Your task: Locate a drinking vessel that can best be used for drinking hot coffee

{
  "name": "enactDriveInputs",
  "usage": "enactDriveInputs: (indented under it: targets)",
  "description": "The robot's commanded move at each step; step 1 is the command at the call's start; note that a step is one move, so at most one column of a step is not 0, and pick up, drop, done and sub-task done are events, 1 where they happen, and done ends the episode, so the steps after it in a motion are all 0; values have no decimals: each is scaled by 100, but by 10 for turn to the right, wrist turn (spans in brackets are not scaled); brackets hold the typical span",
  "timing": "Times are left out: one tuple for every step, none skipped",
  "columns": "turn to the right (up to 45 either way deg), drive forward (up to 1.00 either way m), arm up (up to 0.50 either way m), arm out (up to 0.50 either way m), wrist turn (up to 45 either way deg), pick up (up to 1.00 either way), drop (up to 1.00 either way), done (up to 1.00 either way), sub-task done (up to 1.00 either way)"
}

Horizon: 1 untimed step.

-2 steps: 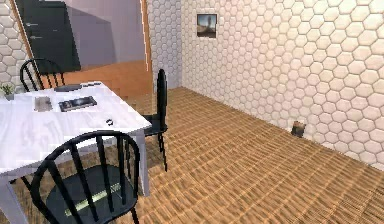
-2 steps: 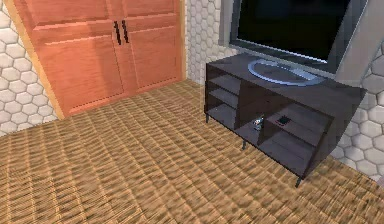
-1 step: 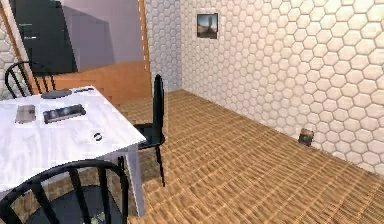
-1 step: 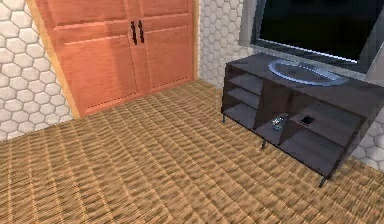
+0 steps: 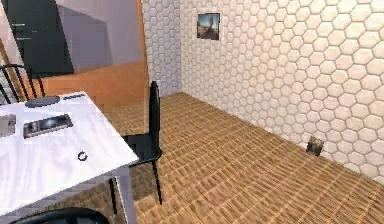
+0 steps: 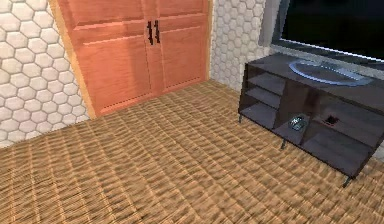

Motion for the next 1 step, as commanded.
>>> enactDriveInputs:
  targets:
    - [450, 0, 0, 0, 0, 0, 0, 0, 0]
